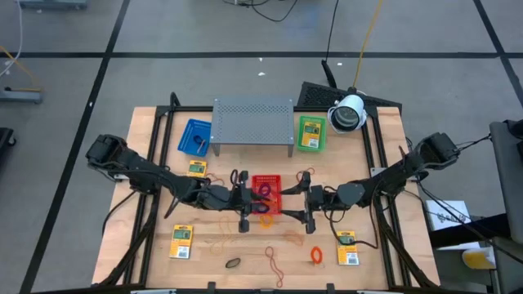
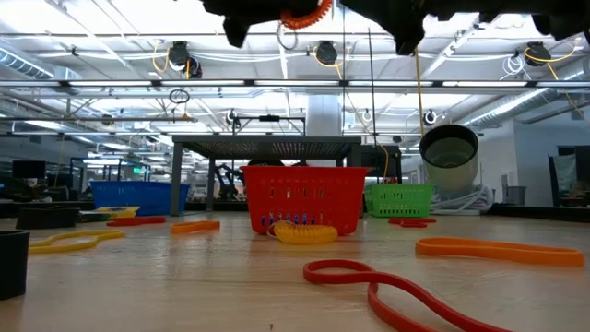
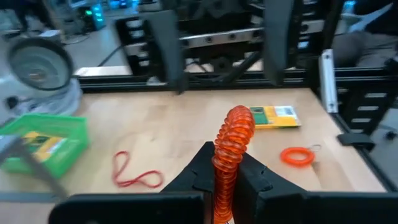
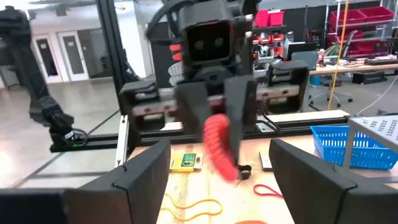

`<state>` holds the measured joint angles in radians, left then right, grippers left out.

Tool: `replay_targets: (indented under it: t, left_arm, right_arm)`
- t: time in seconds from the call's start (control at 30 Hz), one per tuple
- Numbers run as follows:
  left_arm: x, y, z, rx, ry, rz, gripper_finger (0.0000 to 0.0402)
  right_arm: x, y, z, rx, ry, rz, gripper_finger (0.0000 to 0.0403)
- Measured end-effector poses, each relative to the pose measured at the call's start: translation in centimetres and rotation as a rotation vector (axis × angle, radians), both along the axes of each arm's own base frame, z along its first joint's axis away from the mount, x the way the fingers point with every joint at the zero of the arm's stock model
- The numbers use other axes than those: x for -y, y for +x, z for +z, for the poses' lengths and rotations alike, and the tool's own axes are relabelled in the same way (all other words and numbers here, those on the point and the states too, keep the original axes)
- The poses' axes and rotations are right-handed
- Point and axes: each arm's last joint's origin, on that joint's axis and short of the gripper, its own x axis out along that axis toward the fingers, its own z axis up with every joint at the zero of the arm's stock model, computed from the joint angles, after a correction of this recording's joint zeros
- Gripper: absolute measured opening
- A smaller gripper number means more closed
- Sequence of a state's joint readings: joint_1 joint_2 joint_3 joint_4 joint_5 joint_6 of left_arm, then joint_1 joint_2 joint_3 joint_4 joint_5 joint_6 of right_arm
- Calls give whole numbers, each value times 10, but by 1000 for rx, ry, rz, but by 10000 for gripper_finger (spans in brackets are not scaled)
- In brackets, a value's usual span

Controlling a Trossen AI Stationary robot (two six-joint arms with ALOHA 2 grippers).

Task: Pick & Place Office Desk Supplies
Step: Put the top orange spring keychain into the red basket, then put the orange spring keychain into the red basket

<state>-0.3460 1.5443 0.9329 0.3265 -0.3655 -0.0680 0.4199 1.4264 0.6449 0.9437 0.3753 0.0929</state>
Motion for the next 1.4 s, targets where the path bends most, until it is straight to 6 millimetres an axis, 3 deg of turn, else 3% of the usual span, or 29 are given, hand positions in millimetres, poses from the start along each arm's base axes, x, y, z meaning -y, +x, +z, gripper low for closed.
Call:
replay_targets:
  t: [0.23,0.93,1.4]
  left_arm:
    - [3,-14,10,-26,26,66,18]
    - [-19,-9,2,-101,-69,108,47]
    - [-19,-9,2,-100,-78,111,203]
  right_arm:
    - [-5,-15,10,-49,-34,-85,251]
    - [-6,-18,8,-70,-52,-115,247]
    - [-6,-18,8,-73,-57,-114,247]
